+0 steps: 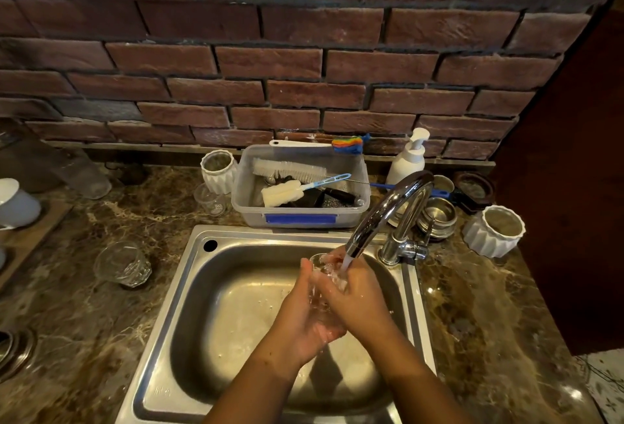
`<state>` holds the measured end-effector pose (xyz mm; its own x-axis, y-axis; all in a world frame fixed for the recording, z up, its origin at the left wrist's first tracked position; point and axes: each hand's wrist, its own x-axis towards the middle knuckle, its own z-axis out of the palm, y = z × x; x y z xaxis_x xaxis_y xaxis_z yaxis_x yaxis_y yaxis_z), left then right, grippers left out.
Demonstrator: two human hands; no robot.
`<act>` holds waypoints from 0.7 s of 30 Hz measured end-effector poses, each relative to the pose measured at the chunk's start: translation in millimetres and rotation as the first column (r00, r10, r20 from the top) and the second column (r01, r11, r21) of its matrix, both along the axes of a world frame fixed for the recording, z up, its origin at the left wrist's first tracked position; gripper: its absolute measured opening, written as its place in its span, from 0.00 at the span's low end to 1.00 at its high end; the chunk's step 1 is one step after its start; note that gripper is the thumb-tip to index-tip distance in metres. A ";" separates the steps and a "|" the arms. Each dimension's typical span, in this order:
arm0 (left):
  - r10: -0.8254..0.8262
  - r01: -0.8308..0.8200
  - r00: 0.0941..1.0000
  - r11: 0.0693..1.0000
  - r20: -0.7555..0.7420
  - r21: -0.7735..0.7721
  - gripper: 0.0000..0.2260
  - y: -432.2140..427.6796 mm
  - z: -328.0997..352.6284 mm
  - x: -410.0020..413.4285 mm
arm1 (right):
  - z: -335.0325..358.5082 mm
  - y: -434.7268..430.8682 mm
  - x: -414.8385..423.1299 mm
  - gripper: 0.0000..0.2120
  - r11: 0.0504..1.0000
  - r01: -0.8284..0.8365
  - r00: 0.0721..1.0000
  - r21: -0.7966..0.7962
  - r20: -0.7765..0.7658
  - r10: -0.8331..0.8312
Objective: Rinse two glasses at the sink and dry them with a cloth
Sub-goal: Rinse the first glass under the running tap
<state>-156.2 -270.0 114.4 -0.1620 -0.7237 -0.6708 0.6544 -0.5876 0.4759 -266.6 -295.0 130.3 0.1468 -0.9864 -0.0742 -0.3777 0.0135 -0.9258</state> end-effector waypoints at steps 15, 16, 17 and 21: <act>-0.035 0.034 0.999 0.993 -0.004 -0.114 0.23 14.8 -10.1 -1.8 | -15.3 19.5 1.1 0.21 0.997 -0.039 0.999 -0.062 0.026 0.041; -0.037 0.037 0.999 0.993 0.001 -0.115 0.23 15.3 -9.2 -1.2 | -13.8 17.0 -1.2 0.21 0.996 -0.065 0.998 -0.065 -0.017 0.064; -0.048 0.050 0.999 0.992 0.020 -0.116 0.24 15.9 -9.6 -0.4 | -12.4 13.7 -3.7 0.19 0.997 -0.059 0.998 -0.053 -0.041 0.057; -0.090 0.090 0.996 0.992 0.010 -0.091 0.24 16.9 -7.9 1.9 | -7.6 -3.8 -8.2 0.20 0.998 0.054 0.994 0.025 0.095 -0.056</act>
<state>-154.3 -253.1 106.5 -0.2259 -0.7648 -0.6034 0.5980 -0.5978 0.5339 -274.8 -298.8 122.8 0.0996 -0.9915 -0.0843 -0.2851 0.0527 -0.9571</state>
